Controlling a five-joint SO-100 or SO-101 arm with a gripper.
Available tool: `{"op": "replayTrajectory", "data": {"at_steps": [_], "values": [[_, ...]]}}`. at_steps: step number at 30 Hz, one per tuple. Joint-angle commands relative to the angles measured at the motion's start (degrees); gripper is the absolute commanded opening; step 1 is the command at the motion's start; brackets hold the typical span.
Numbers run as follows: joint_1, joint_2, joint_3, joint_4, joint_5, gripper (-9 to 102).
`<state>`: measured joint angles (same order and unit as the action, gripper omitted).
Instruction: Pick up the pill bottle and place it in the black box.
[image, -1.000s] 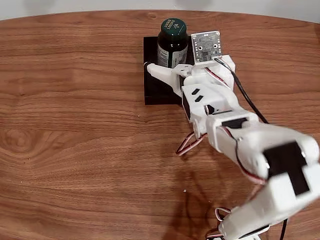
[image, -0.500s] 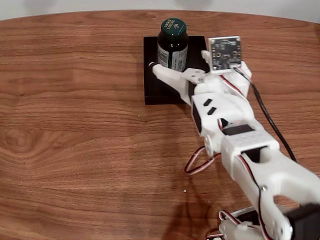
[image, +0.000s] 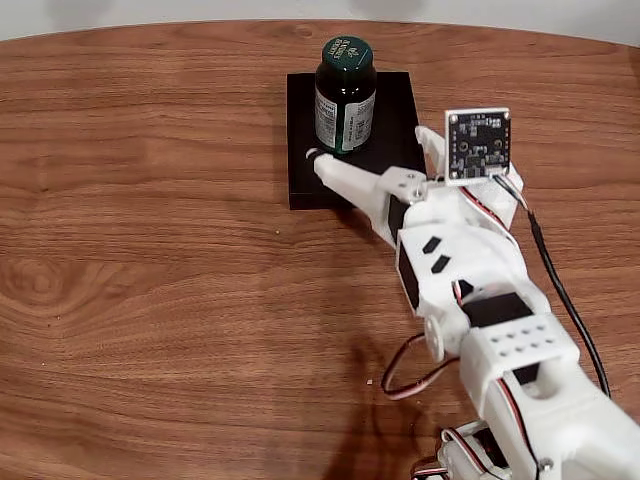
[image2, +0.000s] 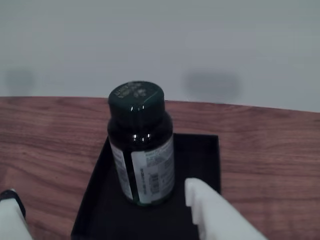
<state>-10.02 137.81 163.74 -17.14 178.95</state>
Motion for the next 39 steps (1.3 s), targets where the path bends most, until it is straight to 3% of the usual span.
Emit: {"op": "replayTrajectory", "data": {"at_steps": [1,14,20,39], "values": [[-0.5,6.0,1.0,1.1,-0.3,39],[0.0,17.0,9.1,8.9,-1.4,38],[1.6,22.2,9.6,17.8,-4.5,36],[2.7,42.0,9.8,66.4,-15.7,21]]}}
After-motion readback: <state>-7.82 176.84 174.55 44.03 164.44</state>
